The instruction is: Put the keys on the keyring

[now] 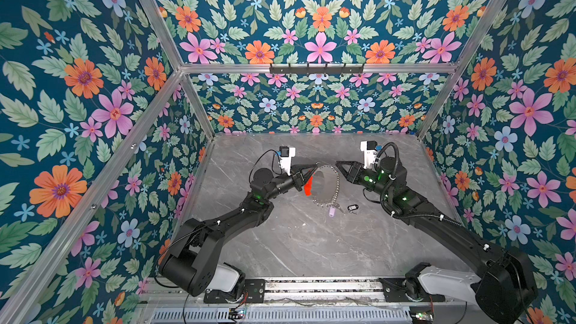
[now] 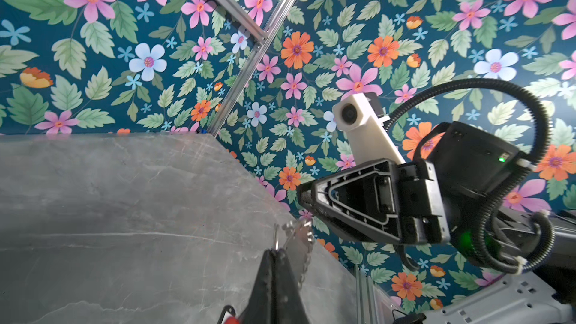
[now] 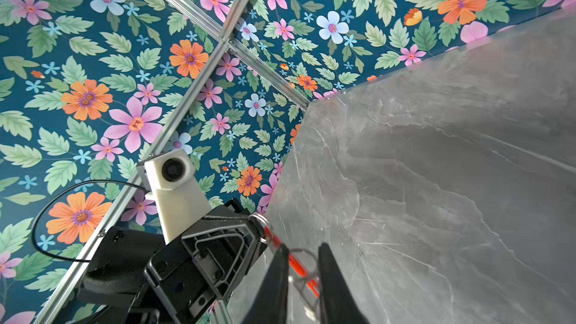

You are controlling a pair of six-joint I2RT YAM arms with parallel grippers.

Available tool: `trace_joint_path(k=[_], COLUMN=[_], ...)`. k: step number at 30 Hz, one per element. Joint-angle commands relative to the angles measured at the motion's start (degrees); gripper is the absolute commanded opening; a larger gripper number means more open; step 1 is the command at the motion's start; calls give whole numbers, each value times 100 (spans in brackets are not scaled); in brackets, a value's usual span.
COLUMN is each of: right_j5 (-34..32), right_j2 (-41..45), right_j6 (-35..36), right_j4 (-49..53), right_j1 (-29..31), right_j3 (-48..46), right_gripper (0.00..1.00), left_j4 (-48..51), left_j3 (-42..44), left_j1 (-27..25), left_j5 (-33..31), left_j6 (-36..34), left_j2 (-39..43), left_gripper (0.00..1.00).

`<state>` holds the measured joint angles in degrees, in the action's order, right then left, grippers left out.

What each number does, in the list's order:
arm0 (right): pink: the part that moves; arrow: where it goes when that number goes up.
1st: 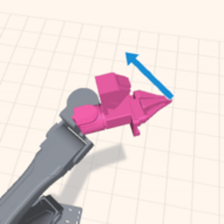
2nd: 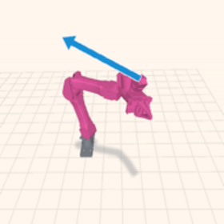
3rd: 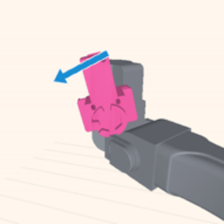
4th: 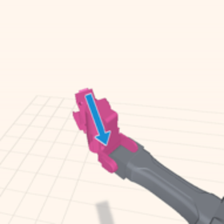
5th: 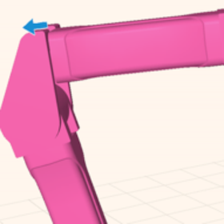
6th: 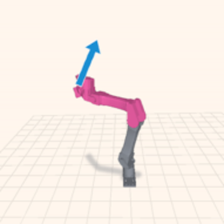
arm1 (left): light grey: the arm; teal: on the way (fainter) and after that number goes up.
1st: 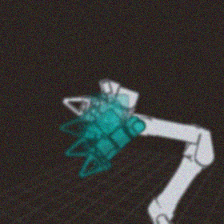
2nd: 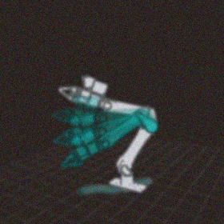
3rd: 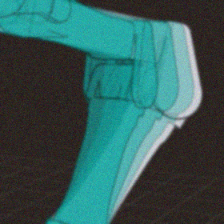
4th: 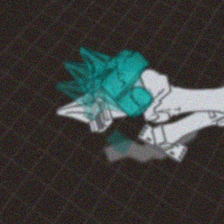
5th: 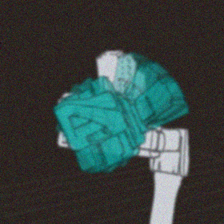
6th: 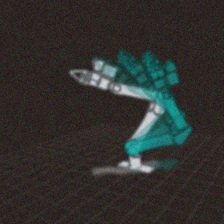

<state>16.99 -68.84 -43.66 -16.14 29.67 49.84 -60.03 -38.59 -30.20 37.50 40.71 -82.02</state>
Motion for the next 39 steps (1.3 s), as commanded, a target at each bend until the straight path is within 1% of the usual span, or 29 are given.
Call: trace_joint_path(k=[1, 6, 13, 16, 23, 31, 39], right_j5=[31, 44, 464, 520, 658, 759, 838], right_j2=[-25, -171, -461, -471, -513, -549, -644], right_j6=[161, 188, 121, 134, 191, 279, 305], right_j4=[-212, -212, -442, -576, -655, -730, -691], right_j1=[4, 4, 53, 132, 232, 242, 241], right_j3=[121, 244, 431, 423, 467, 469, 632], right_gripper=[20, 20, 20, 20, 21, 19, 19], left_j4=[-864, -856, -922, -993, -1253, -1945, -2211], left_j3=[-16, -143, -170, -184, -278, -415, -492], left_j1=[30, 62, 109, 141, 181, 205, 225], left_j5=[239, 399, 447, 495, 593, 728, 742], left_j6=[350, 360, 419, 512, 801, 1433, 1710], left_j2=[-69, -133, -187, -214, -358, -685, -850], left_gripper=[0, 0, 0, 0, 0, 0, 0])
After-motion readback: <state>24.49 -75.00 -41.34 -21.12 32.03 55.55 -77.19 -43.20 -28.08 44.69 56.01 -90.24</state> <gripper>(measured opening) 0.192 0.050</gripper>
